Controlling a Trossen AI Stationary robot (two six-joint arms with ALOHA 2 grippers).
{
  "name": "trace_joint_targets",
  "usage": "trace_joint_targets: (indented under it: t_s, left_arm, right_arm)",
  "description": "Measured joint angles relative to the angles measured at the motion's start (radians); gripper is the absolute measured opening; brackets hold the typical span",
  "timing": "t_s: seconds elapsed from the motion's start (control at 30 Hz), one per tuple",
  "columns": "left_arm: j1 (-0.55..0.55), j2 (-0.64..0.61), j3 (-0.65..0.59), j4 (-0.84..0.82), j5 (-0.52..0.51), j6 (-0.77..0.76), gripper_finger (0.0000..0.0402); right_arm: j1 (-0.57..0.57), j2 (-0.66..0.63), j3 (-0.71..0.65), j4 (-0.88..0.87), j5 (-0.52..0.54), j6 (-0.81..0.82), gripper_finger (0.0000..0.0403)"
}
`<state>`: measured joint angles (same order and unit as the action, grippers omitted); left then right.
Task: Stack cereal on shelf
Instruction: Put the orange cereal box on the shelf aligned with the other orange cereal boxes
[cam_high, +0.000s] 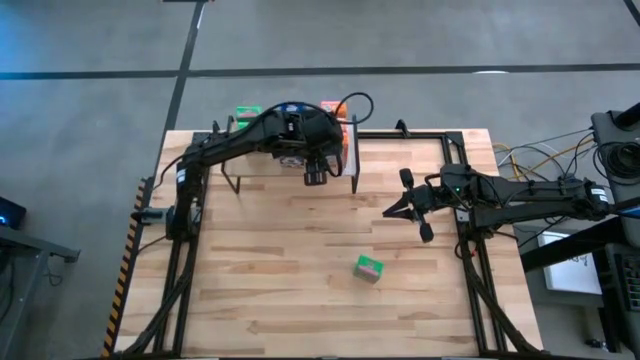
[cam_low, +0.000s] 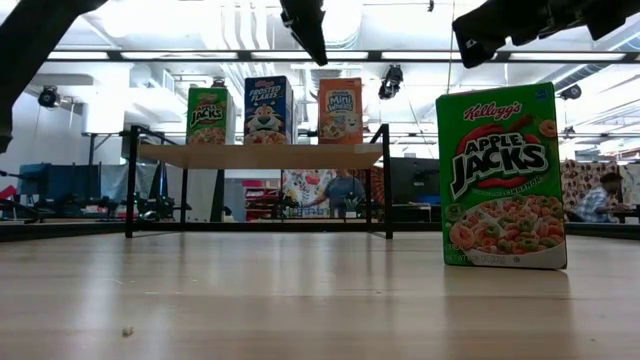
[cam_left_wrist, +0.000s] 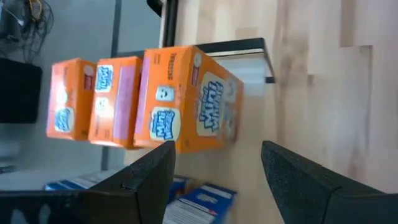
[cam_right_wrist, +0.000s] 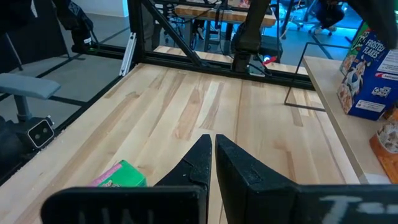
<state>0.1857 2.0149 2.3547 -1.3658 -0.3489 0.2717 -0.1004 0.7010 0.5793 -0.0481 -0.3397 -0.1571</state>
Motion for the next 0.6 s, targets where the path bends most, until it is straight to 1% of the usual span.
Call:
trace_joint_targets:
  t_s: [0.07,0.2,0.37,0.47,0.53,0.6]
  left_arm:
    - [-0.013,-0.008,0.000,-0.026,0.009,-0.029,0.0222]
    - [-0.053,-0.037,-0.007,-0.072,0.073,-0.087,0.0222]
    - [-0.124,-0.107,-0.065,-0.091,0.079,-0.149,0.0222]
    - [-0.173,-0.174,-0.157,-0.055,0.077,-0.182,0.0222]
    - [-0.206,-0.232,-0.250,-0.002,0.073,-0.205,0.0222]
    - [-0.238,-0.298,-0.365,0.085,0.071,-0.228,0.0222]
  right_arm:
    - [0.000,0.000,0.000,0.000,0.000,0.000,0.0013]
    - [0.000,0.000,0.000,0.000,0.001,0.000,0.0013]
    - [0.000,0.001,0.000,0.002,0.011,0.000,0.0013]
    - [0.000,0.003,0.000,0.004,0.041,0.000,0.0013]
    - [0.000,0.011,0.000,0.012,0.068,0.006,0.0013]
    - [0.000,0.021,0.000,0.021,0.105,0.027,0.0013]
